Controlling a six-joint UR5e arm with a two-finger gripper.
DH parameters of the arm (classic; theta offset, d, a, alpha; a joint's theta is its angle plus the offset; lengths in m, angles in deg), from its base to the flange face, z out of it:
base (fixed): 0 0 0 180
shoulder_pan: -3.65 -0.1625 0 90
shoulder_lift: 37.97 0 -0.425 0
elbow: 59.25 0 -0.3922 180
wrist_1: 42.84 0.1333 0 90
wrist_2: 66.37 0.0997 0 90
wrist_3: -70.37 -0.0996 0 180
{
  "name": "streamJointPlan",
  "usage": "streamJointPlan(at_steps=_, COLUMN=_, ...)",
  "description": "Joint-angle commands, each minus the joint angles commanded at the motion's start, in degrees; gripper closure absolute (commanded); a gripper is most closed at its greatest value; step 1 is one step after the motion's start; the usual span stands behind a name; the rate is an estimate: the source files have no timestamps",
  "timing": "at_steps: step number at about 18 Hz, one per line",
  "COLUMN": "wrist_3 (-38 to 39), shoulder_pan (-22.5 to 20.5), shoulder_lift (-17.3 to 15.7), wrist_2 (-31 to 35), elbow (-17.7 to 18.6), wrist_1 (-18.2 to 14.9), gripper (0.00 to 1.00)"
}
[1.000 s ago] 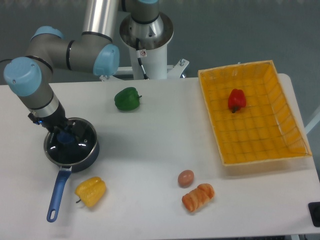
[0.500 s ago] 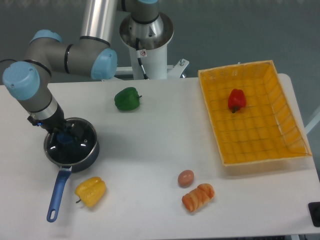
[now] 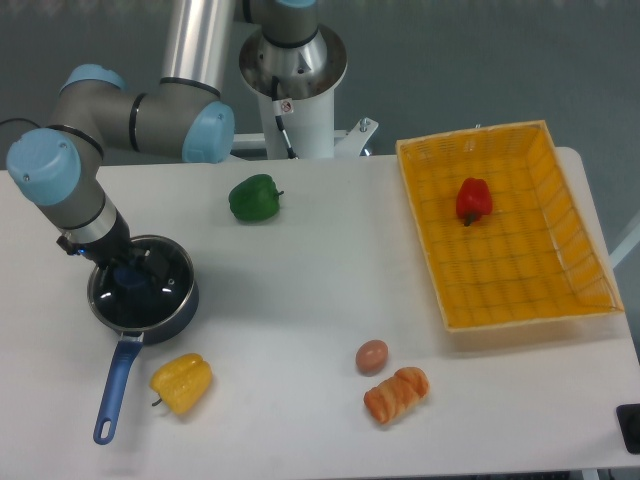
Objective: Open the lid
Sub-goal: 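Close the gripper on the blue knob of the glass lid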
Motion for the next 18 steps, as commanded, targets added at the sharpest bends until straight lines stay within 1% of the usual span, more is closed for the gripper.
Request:
streamJointPlan(at_steps=10, wrist_3=-0.4, shoulder_pan=0.0, shoulder_lift=0.6, wrist_2=-0.1, elbow=0.6, wrist_1=0.1, gripper=0.0)
streamJointPlan(at_steps=12, wrist_3=-0.4, shoulder_pan=0.1, shoulder_lift=0.6, wrist_2=-0.1, elbow=0.5, wrist_1=0.1, gripper=0.07)
streamJointPlan(at_steps=13, wrist_3=-0.4, shoulder_pan=0.1, shoulder_lift=0.7, wrist_2=-0.1, elbow=0.5, wrist_1=0.1, gripper=0.08)
streamJointPlan(at_steps=14, wrist_3=-0.4, shoulder_pan=0.0, shoulder_lift=0.7, wrist_2=-0.1, elbow=0.4, wrist_1=0.1, gripper=0.1)
streamJointPlan(at_steps=15, wrist_3=-0.4, shoulder_pan=0.0, shoulder_lift=0.7, wrist_2=-0.1, elbow=0.4, wrist_1=0.1, gripper=0.15)
streamJointPlan(at_steps=16, wrist_3=-0.4, shoulder_pan=0.0, shoulder_lift=0.8, wrist_2=-0.2, elbow=0.2, wrist_1=0.1, gripper=0.17)
streamJointPlan(at_steps=17, wrist_3=-0.4, shoulder_pan=0.1, shoulder_lift=0.8, wrist_2=-0.1, elbow=0.1, wrist_1=0.1, gripper=0.23)
streamJointPlan(at_steps=18, wrist_3=-0.4, shoulder_pan=0.0, shoulder_lift=0.8, wrist_2=-0.1, elbow=0.1, wrist_1=0.1, gripper=0.25)
